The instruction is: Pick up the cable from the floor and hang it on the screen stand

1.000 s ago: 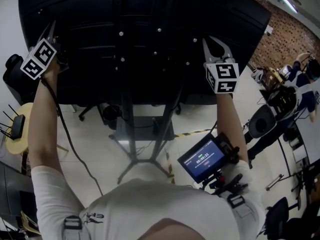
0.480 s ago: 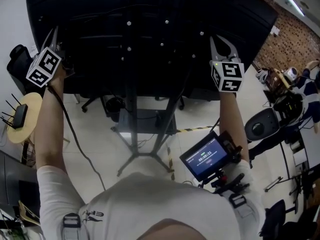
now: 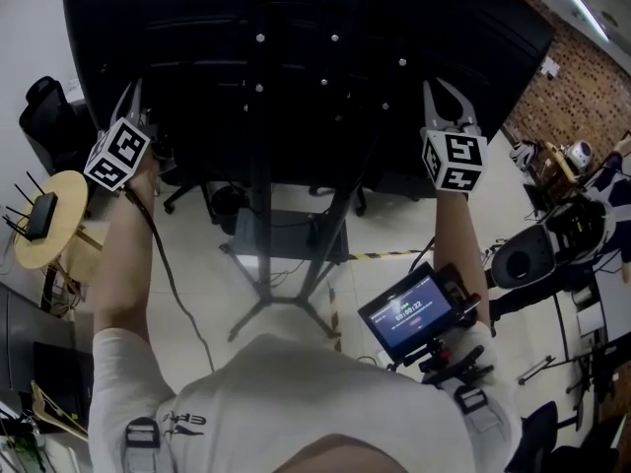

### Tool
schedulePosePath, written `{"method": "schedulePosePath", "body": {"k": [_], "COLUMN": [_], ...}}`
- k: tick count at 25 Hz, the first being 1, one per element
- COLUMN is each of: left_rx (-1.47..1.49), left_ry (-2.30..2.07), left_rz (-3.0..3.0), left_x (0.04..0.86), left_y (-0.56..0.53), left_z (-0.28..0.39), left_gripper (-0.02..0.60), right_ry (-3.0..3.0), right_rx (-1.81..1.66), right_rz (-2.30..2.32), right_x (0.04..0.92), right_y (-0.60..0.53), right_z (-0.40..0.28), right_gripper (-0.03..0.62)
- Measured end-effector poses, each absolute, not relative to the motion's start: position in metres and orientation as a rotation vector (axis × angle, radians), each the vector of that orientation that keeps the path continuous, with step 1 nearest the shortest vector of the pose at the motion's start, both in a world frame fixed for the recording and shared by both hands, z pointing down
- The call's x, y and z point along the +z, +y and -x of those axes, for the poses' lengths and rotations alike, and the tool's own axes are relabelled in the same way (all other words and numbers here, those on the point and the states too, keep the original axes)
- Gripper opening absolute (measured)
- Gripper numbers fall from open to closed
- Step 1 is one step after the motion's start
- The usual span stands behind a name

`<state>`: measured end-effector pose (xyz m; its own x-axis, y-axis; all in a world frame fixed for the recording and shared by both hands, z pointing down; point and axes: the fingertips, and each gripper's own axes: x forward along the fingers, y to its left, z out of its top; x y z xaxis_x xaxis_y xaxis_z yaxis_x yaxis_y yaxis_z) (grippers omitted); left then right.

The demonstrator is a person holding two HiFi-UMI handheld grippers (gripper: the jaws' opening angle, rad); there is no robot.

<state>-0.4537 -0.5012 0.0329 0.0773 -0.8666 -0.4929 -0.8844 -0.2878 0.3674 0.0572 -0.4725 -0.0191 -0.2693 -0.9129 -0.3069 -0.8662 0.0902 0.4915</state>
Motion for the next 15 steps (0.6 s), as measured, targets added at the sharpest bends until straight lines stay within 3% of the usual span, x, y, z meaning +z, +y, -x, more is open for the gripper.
{"method": "schedulePosePath", "body": {"k": [15], "left_rx": [1.126], "left_ry": [1.862], "left_rz": [2.456], "left_x": [0.098], "left_y": [-0.498], "left_z": [0.405], "left_gripper": [0.044], "right_ry": [-2.296], "right_rx": [-0.839], "right_rz": [-1.858], "right_x": [0.011], "right_y": [-0.462], "right_z": [-0.065], "right_gripper": [0.028]}}
